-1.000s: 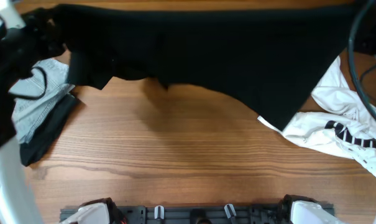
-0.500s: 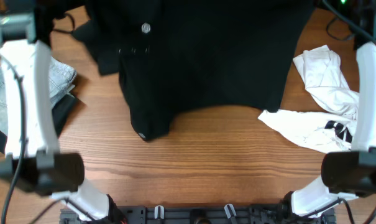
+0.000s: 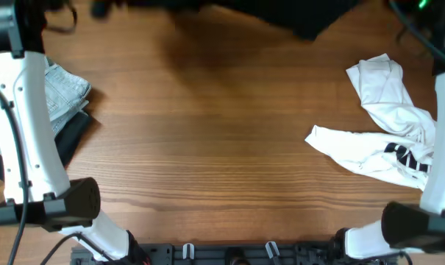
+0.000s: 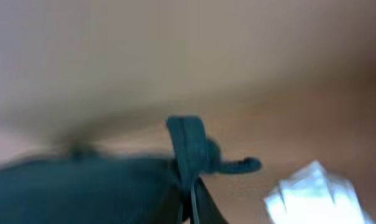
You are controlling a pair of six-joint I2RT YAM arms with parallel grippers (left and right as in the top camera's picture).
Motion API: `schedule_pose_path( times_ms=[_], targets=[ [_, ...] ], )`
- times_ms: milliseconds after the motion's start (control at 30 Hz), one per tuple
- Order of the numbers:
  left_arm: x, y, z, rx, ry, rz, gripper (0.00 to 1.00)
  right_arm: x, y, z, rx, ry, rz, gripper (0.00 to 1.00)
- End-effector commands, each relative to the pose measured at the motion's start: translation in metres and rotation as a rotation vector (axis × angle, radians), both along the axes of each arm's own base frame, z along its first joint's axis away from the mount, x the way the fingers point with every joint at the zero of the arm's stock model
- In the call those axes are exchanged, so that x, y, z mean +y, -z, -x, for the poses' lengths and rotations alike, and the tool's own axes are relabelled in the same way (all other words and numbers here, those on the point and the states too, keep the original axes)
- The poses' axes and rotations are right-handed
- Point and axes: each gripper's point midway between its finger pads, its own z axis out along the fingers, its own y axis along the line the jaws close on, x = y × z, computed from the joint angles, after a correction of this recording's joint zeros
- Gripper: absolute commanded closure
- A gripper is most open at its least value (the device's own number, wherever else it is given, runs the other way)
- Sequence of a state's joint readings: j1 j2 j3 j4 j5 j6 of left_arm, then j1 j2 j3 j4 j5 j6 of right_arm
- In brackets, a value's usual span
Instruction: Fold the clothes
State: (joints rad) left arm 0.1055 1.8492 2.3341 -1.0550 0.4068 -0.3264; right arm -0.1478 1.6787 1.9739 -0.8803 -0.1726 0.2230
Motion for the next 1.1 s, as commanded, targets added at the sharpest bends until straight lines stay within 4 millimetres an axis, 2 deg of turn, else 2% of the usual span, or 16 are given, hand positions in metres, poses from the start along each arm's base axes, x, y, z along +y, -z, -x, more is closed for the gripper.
schedule_pose_path(
  times_ms=[0, 33, 67, 133, 200, 300, 367, 467, 533, 600, 667, 800, 900, 967, 1067],
  targets=[
    [-0.009, 0.119, 0.027, 0.445, 0.086, -0.074, 0.96, -0.017, 0.108, 0.019, 0.373, 0.005, 0.061, 0.96],
    [-0.014, 0.148, 0.038, 0.569, 0.121, -0.090, 0.96, -0.014, 0.138, 0.033, 0.496, -0.005, 0.043, 0.96],
    [-0.017, 0.177, 0.053, 0.712, 0.141, -0.098, 0.96, -0.012, 0.160, 0.044, 0.581, -0.010, 0.030, 0.96],
    [-0.024, 0.214, 0.071, 0.896, 0.184, -0.099, 0.96, -0.008, 0.204, 0.070, 0.749, -0.027, 0.007, 0.96],
    [-0.035, 0.241, 0.083, 0.996, 0.215, -0.100, 0.96, -0.004, 0.235, 0.092, 0.853, -0.034, -0.010, 0.95],
    [-0.042, 0.280, 0.120, 1.179, 0.246, -0.128, 0.96, -0.003, 0.268, 0.127, 0.995, -0.031, -0.018, 0.96],
    [-0.039, 0.300, 0.144, 1.288, 0.250, -0.143, 0.96, 0.000, 0.282, 0.145, 1.065, -0.027, -0.029, 0.96],
    [-0.034, 0.320, 0.171, 1.391, 0.252, -0.161, 0.96, -0.003, 0.294, 0.170, 1.159, -0.015, -0.009, 0.96],
    [-0.030, 0.328, 0.189, 1.429, 0.249, -0.177, 0.96, -0.006, 0.299, 0.184, 1.211, 0.002, 0.011, 0.96],
    [-0.027, 0.325, 0.204, 1.439, 0.241, -0.186, 0.96, -0.012, 0.299, 0.195, 1.260, 0.041, 0.041, 0.96],
    [-0.021, 0.316, 0.219, 1.418, 0.188, -0.182, 0.96, -0.020, 0.296, 0.206, 1.303, 0.085, 0.077, 0.96],
    [-0.005, 0.287, 0.235, 1.282, 0.056, -0.166, 0.96, -0.020, 0.289, 0.207, 1.289, 0.089, 0.080, 0.96],
    [0.001, 0.268, 0.225, 1.147, -0.005, -0.146, 0.96, -0.008, 0.288, 0.204, 1.270, 0.019, 0.032, 0.96],
    [-0.006, 0.263, 0.213, 1.073, 0.009, -0.109, 0.96, 0.003, 0.290, 0.196, 1.231, -0.053, -0.012, 0.96],
    [-0.014, 0.264, 0.180, 0.941, 0.030, -0.089, 0.96, 0.015, 0.294, 0.167, 1.097, -0.130, -0.066, 0.95]
  ],
)
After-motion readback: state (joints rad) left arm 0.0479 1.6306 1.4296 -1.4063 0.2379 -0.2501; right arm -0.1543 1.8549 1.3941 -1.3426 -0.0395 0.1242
